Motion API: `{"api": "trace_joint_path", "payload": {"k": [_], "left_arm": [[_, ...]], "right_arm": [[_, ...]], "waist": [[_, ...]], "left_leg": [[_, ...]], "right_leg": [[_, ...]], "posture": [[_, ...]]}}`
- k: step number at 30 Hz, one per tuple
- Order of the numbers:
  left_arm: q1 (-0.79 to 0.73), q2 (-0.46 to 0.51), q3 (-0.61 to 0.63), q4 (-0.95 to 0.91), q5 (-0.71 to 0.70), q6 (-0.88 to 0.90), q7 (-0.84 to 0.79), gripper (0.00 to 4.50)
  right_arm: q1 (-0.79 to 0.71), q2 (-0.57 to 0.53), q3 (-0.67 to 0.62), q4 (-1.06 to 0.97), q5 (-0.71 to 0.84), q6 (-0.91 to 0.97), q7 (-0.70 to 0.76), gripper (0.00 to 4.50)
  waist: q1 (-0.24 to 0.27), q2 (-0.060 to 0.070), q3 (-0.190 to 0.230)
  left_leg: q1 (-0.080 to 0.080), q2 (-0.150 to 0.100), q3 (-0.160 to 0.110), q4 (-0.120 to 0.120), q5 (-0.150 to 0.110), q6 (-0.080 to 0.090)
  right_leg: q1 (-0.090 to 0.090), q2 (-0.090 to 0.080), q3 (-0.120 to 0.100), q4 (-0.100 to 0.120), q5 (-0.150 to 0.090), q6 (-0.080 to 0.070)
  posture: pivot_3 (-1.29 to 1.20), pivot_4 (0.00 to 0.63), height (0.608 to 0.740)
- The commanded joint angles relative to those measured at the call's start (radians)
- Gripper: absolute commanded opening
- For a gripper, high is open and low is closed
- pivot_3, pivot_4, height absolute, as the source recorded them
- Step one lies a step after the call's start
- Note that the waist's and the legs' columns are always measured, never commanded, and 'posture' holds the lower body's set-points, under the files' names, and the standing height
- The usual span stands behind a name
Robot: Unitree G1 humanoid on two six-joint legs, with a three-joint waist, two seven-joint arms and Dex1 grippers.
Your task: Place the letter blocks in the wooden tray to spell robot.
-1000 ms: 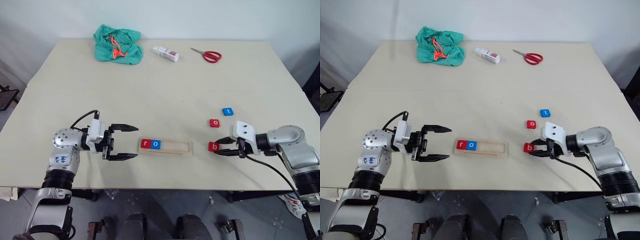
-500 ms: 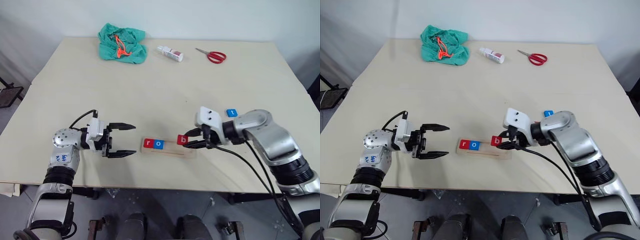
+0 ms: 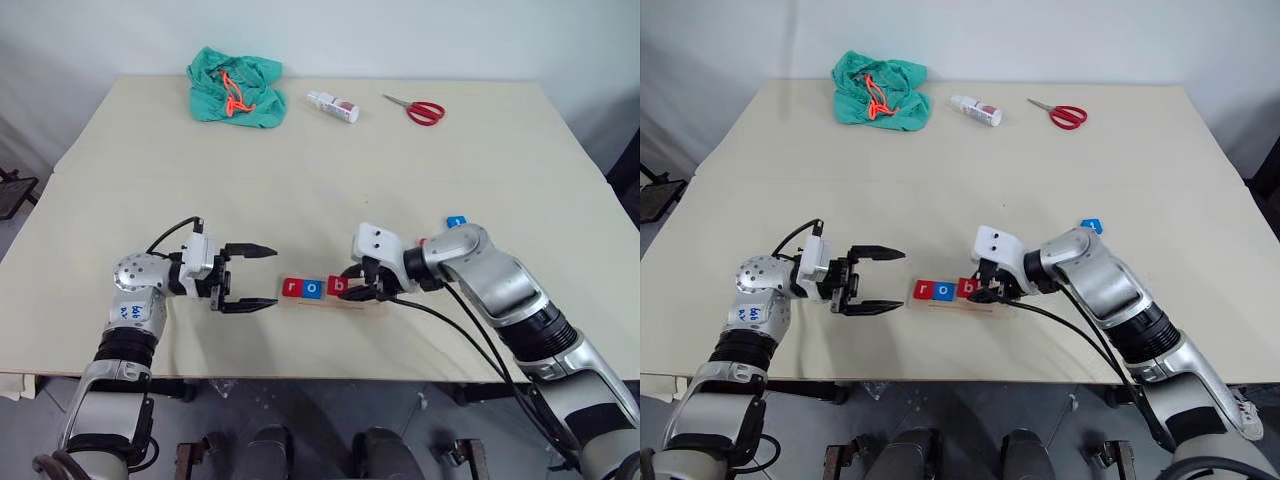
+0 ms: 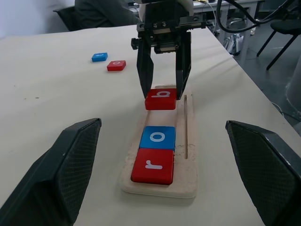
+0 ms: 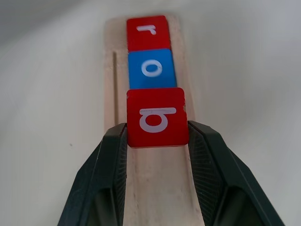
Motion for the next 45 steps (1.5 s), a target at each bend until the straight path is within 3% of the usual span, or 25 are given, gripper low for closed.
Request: {"api": "trace_joint_path", "payload": {"k": [1,17,26,31,37,40,45], "left_arm": [[-0.001,0.002,-0.003,-0.02,-0.012,-0.003,-0.112,4.5],[-0.005,0.002,0.006,-0.015,-0.008,-0.014,-0.094,4.5],[-0.012,-0.001,0.008,-0.004,-0.004,-0.021,-0.088,4.5],[-0.018,-0.004,0.009,0.005,-0.003,-0.026,-0.083,4.5],[-0.02,-0.008,0.01,0.011,-0.002,-0.028,-0.086,4.5],[-0.022,-0.01,0.009,0.019,-0.001,-0.03,-0.091,4.5],[-0.038,-0.026,0.004,0.048,0.005,-0.038,-0.095,4.5]], "right_arm": [[-0.036,0.026,0.012,0.008,-0.017,-0.015,-0.012,1.46],[-0.044,0.039,0.042,0.022,-0.041,-0.008,-0.003,1.46],[-0.043,0.033,0.019,-0.025,-0.02,0.007,0.035,4.41],[-0.042,0.017,-0.025,-0.066,0.001,0.031,0.022,4.47],[0.065,-0.115,-0.168,-0.174,0.117,0.094,0.061,4.47],[0.187,-0.19,-0.296,-0.172,0.138,0.018,0.04,4.47],[0.374,-0.207,-0.544,-0.099,0.128,-0.14,-0.103,4.47]], "waist": [[-0.001,0.0,0.0],[-0.001,0.0,0.0],[0.0,0.0,0.0],[0.001,0.0,0.0],[0.009,0.0,0.0],[0.012,0.0,0.0],[0.024,-0.001,0.0]], "left_leg": [[0.0,0.0,0.0,0.0,0.0,0.0],[0.0,0.0,0.0,0.0,0.0,0.0],[0.0,0.0,0.0,0.0,0.0,0.0],[0.0,0.0,0.0,0.0,0.0,0.0],[-0.001,-0.002,-0.002,0.0,0.0,0.0],[-0.001,-0.002,-0.003,0.0,0.0,0.0],[-0.001,-0.002,0.0,0.0,0.0,0.0]], "right_leg": [[0.0,0.0,0.0,0.0,0.0,0.0],[-0.001,0.0,0.0,0.001,0.0,0.0],[-0.001,0.0,0.0,0.001,0.0,0.0],[-0.001,0.0,0.0,0.001,0.0,0.0],[0.0,-0.001,-0.001,0.001,0.0,0.001],[0.001,-0.001,-0.001,-0.001,0.001,0.002],[0.001,-0.001,-0.002,-0.002,0.001,0.002]], "posture": [[0.0,0.15,0.74],[0.0,0.15,0.74],[0.0,0.15,0.74],[0.0,0.15,0.74],[0.0,0.15,0.74],[0.0,0.15,0.74],[0.0,0.15,0.74]]}}
